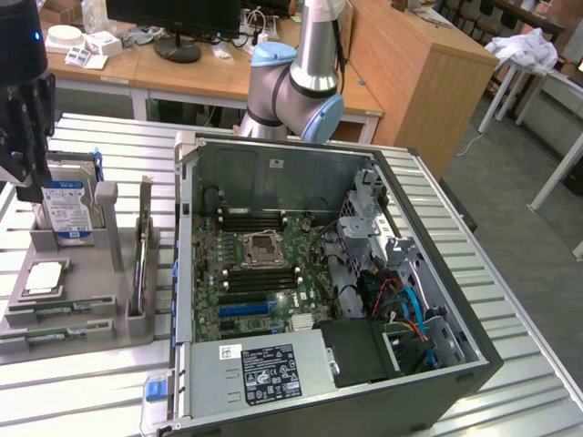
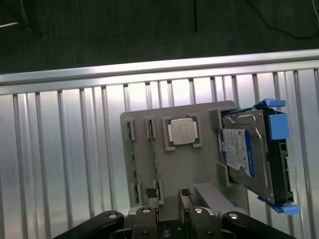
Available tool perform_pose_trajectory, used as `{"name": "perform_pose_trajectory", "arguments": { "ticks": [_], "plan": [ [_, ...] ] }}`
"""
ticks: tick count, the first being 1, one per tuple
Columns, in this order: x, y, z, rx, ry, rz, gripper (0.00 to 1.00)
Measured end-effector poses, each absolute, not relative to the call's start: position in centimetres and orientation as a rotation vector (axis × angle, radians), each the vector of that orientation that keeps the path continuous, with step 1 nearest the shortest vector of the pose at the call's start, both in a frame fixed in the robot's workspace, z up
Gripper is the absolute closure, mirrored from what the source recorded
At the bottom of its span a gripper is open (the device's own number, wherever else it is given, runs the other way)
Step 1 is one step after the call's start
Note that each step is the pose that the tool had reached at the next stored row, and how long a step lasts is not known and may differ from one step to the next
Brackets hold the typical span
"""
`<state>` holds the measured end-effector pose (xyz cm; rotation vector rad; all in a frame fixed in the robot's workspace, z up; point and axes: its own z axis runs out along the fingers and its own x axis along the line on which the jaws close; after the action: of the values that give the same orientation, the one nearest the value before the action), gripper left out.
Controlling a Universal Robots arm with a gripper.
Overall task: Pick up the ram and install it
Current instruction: 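Pick up the ram and move it above insertion slot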
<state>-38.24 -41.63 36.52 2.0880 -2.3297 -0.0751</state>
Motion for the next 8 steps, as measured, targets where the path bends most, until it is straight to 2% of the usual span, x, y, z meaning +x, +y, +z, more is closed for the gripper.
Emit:
{"name": "perform_pose_trajectory", "arguments": {
  "ticks": [8],
  "plan": [
    [-38.2, -41.6, 35.1, 2.088, -2.330, -0.075, 0.70]
  ]
}}
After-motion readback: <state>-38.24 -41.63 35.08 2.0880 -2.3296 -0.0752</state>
